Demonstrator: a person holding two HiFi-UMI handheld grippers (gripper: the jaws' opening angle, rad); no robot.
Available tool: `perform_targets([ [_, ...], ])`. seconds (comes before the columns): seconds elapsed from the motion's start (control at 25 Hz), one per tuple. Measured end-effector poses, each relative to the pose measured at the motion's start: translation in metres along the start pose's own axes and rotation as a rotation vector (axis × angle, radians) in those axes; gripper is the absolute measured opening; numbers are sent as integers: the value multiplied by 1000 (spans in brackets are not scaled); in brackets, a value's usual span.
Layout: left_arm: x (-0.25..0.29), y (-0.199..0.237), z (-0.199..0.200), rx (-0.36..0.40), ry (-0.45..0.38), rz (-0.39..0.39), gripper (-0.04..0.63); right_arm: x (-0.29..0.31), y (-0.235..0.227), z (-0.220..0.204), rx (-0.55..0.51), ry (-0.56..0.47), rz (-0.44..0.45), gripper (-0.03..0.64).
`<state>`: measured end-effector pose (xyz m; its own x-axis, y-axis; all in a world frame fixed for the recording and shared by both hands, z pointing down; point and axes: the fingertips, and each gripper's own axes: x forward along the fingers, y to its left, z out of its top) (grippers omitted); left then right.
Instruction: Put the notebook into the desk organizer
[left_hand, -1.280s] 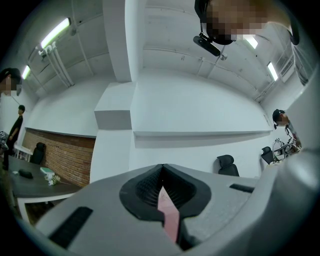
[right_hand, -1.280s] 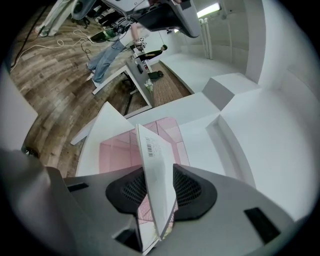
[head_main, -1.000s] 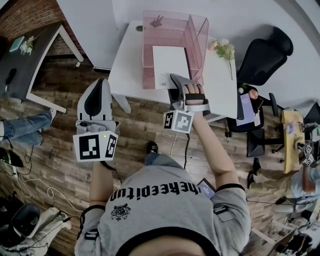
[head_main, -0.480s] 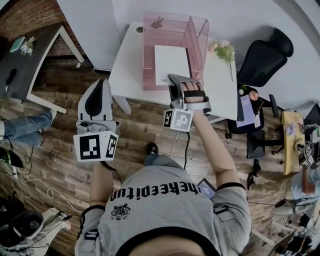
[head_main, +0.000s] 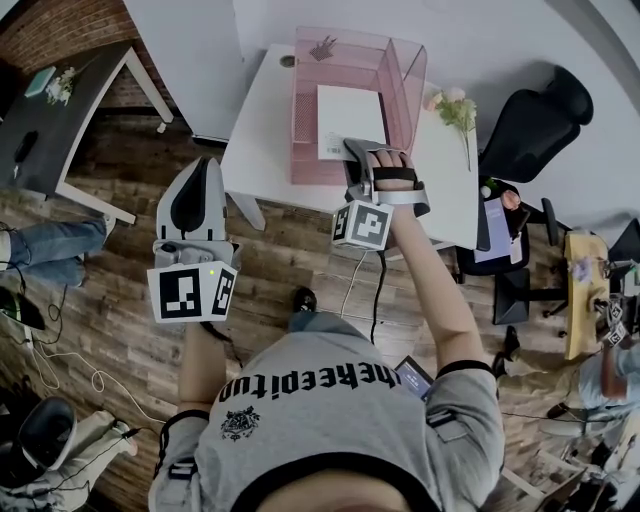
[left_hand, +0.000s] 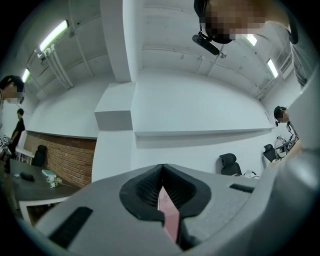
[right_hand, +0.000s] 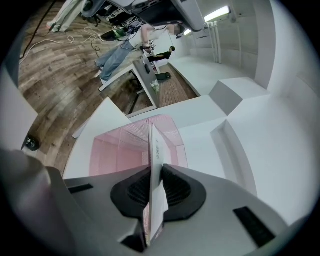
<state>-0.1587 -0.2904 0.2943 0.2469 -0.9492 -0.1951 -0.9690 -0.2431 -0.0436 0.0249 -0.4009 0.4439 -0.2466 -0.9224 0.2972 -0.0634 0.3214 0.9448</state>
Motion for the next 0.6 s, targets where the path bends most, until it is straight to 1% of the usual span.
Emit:
perform_targets([
  [0.2, 3, 1, -1, 3, 1, 7, 5, 6, 2, -2, 2, 1, 48, 35],
  [0.4, 6, 2, -4, 1, 1, 14, 5, 10, 3, -2, 9, -5, 75, 40],
  [0.6, 12, 0, -5, 1, -1, 15, 5, 12, 1, -1, 53, -22, 131, 55],
])
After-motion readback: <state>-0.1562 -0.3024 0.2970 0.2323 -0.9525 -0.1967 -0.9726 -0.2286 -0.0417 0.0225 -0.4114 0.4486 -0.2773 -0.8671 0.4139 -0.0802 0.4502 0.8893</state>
